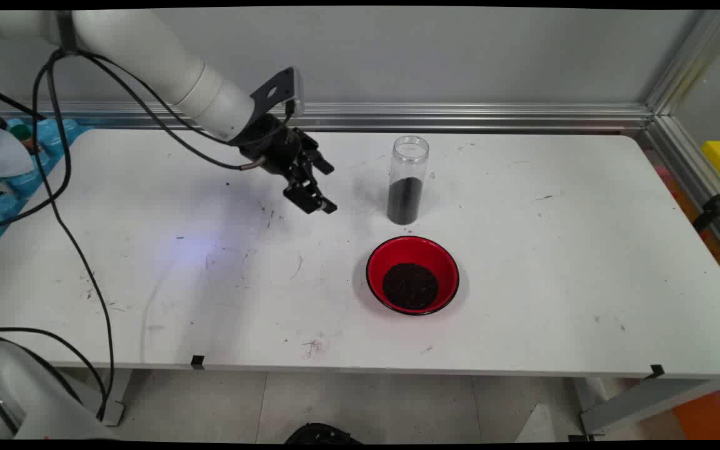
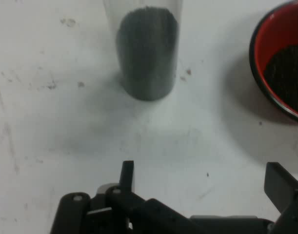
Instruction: Pick up the black seasoning powder from the table
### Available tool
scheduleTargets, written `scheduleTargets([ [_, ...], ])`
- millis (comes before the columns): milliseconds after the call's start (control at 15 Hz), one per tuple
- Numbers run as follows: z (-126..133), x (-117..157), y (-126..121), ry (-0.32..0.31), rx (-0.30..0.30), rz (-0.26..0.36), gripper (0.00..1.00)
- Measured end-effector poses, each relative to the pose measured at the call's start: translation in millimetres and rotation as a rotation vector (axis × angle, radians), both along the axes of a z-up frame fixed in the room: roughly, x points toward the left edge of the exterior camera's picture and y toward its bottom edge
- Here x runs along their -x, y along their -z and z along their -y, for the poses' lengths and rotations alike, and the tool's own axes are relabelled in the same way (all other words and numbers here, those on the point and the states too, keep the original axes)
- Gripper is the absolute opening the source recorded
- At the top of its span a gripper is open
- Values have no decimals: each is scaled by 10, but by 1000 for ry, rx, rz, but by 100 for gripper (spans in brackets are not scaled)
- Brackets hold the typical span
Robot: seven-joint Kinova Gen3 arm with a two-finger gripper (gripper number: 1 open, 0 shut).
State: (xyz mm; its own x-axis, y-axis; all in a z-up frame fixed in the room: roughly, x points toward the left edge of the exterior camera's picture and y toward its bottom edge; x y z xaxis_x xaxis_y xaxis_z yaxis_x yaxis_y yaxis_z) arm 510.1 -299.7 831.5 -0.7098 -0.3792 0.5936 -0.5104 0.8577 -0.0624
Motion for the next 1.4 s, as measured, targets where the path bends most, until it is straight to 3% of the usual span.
scheduleTargets([
  [467,158,145,-29,-10,27,-31,100],
  [1000,350,274,276,29,108,-47,100],
  [1400,445,323,476,48,124,-68,100],
])
